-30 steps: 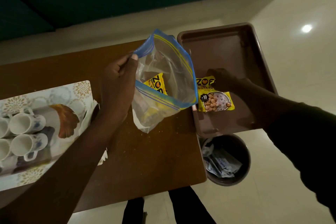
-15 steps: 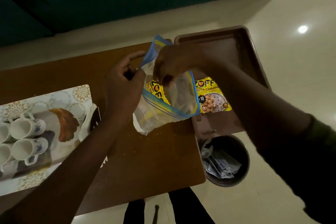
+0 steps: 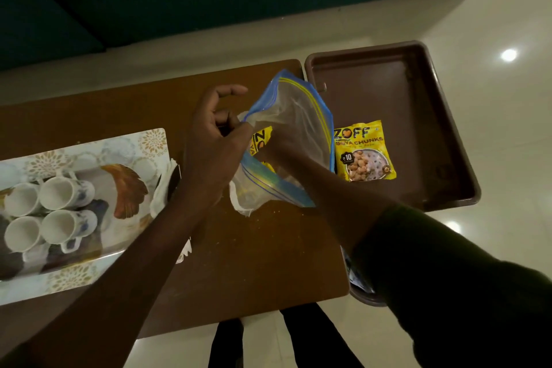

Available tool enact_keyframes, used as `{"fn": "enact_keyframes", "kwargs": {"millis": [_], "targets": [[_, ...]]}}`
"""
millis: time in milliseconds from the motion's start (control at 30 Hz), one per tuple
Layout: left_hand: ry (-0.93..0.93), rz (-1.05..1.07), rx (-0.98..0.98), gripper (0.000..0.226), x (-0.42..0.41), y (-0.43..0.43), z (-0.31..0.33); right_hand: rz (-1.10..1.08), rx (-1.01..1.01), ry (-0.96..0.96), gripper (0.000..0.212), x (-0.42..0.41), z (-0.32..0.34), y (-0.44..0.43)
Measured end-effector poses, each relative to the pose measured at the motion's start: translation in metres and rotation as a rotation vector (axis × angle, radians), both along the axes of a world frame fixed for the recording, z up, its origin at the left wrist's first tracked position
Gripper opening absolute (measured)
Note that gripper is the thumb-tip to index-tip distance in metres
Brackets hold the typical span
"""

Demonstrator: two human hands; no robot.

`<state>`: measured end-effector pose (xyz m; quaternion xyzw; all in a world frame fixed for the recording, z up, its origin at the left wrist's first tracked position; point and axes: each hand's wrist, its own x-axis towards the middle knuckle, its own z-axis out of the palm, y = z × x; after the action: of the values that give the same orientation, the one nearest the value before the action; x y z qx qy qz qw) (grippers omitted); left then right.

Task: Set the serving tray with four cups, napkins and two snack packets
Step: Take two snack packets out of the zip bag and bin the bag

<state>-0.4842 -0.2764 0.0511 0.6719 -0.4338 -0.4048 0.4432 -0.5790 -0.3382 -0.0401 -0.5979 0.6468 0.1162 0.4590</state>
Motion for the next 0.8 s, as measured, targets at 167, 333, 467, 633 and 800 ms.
{"fn": "enact_keyframes", "kwargs": {"millis": [167,333,467,633,800], "targets": [[-0.021,0.049,-0.002,0.042,0.007,0.005,-0.002,0.287,-0.117,0.064,0.017,0.004,0.02,-0.003],[-0.072,0.084,-0.017,0.043,0.011,0.006,-0.007,0.607,-0.308,0.159,0.029,-0.004,0.079,-0.027],[-0.077,0.075,-0.002,0.042,0.011,0.003,-0.004,0.68,-0.467,0.191,0.021,-0.012,0.126,-0.046],[-0.11,0.109,0.008,0.046,0.011,-0.003,0.006,0.676,-0.569,0.188,0.047,-0.027,0.184,-0.063],[-0.114,0.125,0.047,0.042,0.011,-0.003,0.01,0.533,-0.655,-0.057,0.044,-0.051,0.19,-0.077]]}}
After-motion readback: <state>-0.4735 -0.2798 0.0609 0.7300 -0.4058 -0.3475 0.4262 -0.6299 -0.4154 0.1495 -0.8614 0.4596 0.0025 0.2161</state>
